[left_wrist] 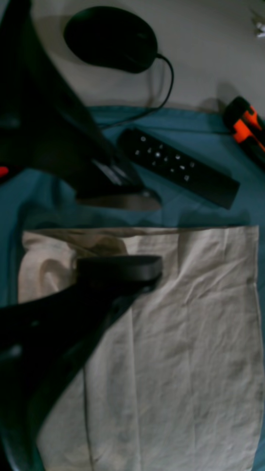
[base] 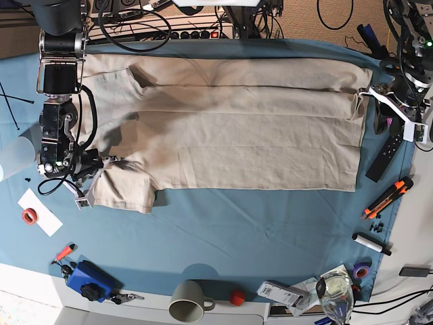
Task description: Fold the T-shirt properly
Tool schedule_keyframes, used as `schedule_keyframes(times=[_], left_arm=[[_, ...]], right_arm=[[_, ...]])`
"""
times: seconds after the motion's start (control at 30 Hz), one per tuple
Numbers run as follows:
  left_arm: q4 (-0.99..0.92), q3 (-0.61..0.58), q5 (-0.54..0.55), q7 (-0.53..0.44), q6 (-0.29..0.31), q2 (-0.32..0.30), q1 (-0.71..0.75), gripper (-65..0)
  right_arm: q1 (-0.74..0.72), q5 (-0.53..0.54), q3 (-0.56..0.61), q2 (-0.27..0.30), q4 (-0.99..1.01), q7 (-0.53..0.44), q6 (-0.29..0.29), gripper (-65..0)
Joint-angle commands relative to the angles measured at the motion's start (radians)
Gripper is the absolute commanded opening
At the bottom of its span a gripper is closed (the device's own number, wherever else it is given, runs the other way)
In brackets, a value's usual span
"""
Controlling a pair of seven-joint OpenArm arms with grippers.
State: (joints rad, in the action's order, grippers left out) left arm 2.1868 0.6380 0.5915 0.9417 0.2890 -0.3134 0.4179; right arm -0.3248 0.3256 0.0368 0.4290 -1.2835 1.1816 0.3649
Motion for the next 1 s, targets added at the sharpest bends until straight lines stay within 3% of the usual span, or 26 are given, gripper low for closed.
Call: schedule_keyframes(times=[0.0,0.13,0.33,0.67,0.8,0.97], left_arm=[[0.016,0.006,0.007,-0.022,0.0,-0.013,-0.003,-43.5],[0.016,0.006,0.007,-0.022,0.0,-0.013,-0.003,-43.5],[0.016,0.006,0.006,-0.022,0.0,-0.013,-0.003,-43.4],[0.016,0.006,0.006,-0.022,0.0,-0.013,-0.003,-43.4],[0.016,0.006,0.007,-0.023,0.0,-0.013,-0.003,-43.4],[0.016,0.006,0.006,-0.022,0.0,-0.013,-0.003,-43.4]], right_arm=[[-0.027,0.003,-0.006,0.017,-0.018,-0.006,0.011,-57.4],[-0.039,0.004,-0.006,0.017,-0.018,-0.005,0.012,-43.1],[-0.133,0.003,-0.006,0.017,-0.019,0.009,-0.033,-42.9],[-0.265,-0.065,-0.006,0.011,0.061,-0.148,-0.053,-42.8],[-0.291,-0.065,-0.006,0.012,0.215,-0.212,-0.048,-33.4],[-0.295,-0.063,-0.006,0.011,0.355,-0.243,-0.047,-32.6]])
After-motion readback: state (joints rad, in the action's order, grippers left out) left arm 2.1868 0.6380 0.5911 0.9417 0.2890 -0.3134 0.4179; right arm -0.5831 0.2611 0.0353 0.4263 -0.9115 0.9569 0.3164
